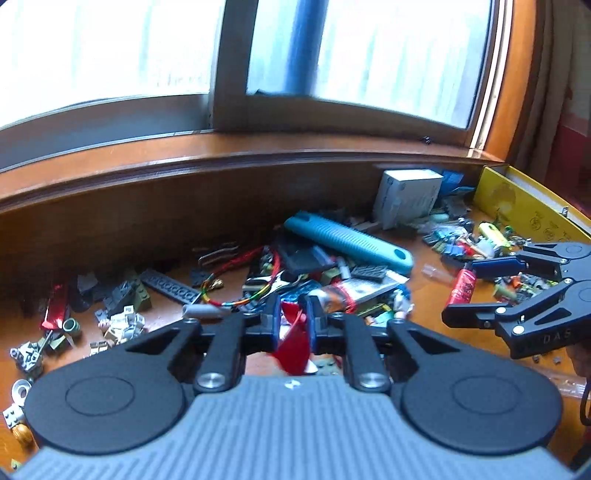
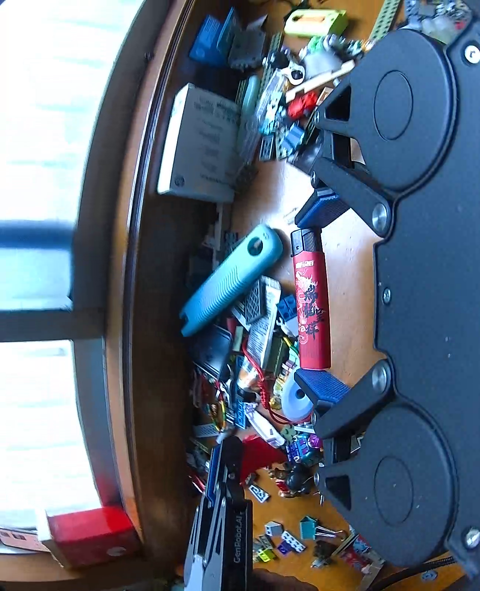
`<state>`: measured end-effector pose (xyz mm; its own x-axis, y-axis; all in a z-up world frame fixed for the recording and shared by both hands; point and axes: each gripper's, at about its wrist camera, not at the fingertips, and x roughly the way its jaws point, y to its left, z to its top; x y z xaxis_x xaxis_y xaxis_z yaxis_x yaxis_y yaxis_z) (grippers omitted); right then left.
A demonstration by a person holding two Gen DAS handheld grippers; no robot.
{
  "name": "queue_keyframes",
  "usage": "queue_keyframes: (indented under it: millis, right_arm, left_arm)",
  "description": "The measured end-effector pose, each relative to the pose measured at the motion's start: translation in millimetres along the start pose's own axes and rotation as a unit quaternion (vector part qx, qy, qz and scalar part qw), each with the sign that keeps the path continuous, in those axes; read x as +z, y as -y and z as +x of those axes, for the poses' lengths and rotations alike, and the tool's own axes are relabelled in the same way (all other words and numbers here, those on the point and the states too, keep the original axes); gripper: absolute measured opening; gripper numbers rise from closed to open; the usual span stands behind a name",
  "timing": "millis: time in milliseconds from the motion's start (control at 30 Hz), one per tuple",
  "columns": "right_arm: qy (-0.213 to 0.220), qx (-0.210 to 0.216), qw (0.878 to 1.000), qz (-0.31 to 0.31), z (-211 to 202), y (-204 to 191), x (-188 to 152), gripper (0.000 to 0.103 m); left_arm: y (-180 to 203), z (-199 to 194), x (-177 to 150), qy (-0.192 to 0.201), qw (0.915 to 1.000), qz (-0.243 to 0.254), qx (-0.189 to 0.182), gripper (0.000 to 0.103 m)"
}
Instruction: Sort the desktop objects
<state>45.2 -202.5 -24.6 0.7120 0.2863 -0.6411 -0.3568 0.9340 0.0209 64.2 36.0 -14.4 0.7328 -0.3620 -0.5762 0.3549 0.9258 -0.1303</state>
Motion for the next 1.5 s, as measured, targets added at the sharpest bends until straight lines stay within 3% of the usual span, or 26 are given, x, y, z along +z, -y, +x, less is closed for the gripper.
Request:
queue_keyframes:
  millis: [233, 267, 300, 367, 500, 667, 867, 933, 1000, 1200, 1500]
  right_arm:
    - [0.026, -0.020, 0.999, 0.022, -33.4, 7.1, -6.9, 0.080]
    - [0.027, -0.021, 0.999, 0.025, -36.8, 7.6, -8.5, 0.080]
    - [0.028, -0.023, 0.999, 0.027, -39.8, 7.7, -10.3, 0.080]
    - [0.029, -0.027, 0.999, 0.032, -45.1, 7.3, -14.3, 0.080]
    - [0.028, -0.028, 0.998, 0.041, -51.9, 4.2, -23.5, 0.080]
    - [0.025, -0.030, 0.998, 0.045, -57.7, -1.8, -31.4, 0.080]
    - [0.021, -0.035, 0.998, 0.050, -65.0, -3.7, -36.1, 0.080]
    - [0.019, -0.037, 0.998, 0.054, -67.0, -3.0, -38.1, 0.080]
    - [0.018, -0.039, 0.997, 0.060, -68.2, -2.4, -40.4, 0.080]
    - [0.013, -0.043, 0.997, 0.070, -69.6, -1.0, -44.1, 0.080]
    - [0.027, -0.035, 0.996, 0.077, -73.8, 0.1, -43.1, 0.080]
  left_arm:
    - [19.0, -16.4, 2.2, 0.012, 0.9997, 0.015, -0.012, 0.009]
    - [20.9, -16.1, 0.8, 0.007, 0.9997, 0.018, -0.013, 0.019]
    - [22.2, -14.8, -0.9, 0.000, 0.9998, 0.019, -0.010, 0.037]
    - [24.3, -12.8, -5.2, -0.006, 0.9997, 0.026, 0.000, 0.055]
    - [24.9, -7.8, -11.6, -0.007, 0.9984, 0.052, 0.021, 0.075]
    - [16.5, 17.7, -14.1, -0.041, 0.9970, 0.063, 0.021, 0.075]
    - [9.8, 45.4, -9.5, -0.051, 0.9920, 0.115, 0.016, 0.085]
    - [4.9, 52.1, -7.4, -0.064, 0.9909, 0.117, 0.022, 0.075]
    - [-0.2, 50.1, -6.6, -0.059, 0.9923, 0.107, 0.018, 0.061]
    - [1.0, 38.7, -8.8, -0.051, 0.9938, 0.098, 0.001, 0.060]
    - [16.4, 1.5, 11.2, 0.001, 0.9967, 0.080, -0.014, 0.060]
